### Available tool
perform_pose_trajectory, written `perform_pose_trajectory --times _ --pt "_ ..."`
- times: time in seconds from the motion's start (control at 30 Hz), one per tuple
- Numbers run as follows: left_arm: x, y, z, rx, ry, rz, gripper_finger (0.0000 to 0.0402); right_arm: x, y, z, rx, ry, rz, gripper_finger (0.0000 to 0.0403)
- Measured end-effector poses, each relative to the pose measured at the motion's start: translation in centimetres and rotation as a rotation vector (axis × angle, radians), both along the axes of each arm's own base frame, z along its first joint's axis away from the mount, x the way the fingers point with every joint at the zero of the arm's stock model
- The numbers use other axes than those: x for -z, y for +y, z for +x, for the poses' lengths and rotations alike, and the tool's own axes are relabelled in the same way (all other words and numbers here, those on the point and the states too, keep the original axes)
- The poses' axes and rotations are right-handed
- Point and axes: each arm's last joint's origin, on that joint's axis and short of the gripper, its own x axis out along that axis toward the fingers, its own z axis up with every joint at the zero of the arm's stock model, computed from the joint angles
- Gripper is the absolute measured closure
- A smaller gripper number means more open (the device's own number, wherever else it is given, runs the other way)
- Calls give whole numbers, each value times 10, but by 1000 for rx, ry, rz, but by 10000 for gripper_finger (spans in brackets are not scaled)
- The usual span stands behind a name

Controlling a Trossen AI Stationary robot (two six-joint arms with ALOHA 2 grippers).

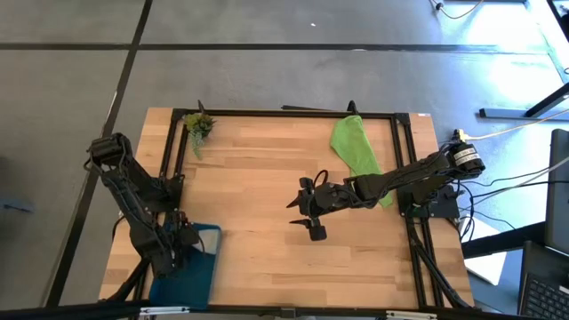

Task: Roll microfiber towels into tight, uniform cylinder then place into a basket
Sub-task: Put the rolled gray towel into the blue bin, then roll the green towel

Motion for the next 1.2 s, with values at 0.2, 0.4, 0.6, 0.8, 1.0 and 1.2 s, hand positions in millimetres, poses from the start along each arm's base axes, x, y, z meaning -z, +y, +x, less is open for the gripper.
perform_pose_trajectory --times 0.2,0.4,0.6,0.8,1.0,1.2 --pt "0 0 0 3 -1 -3 5 0 0 0 0 0 -1 175" --pt "0 0 0 4 -1 -3 3 0 0 0 -1 0 -2 175" --pt "-6 -4 1 14 11 -2 2 0 0 0 -1 0 -1 175" --pt "-17 -6 2 37 23 49 2 0 0 0 0 0 0 175" --pt "-31 -6 3 39 24 112 3 0 0 0 0 0 0 175" --pt "-49 -10 6 40 -7 157 5 0 0 0 0 0 0 175"
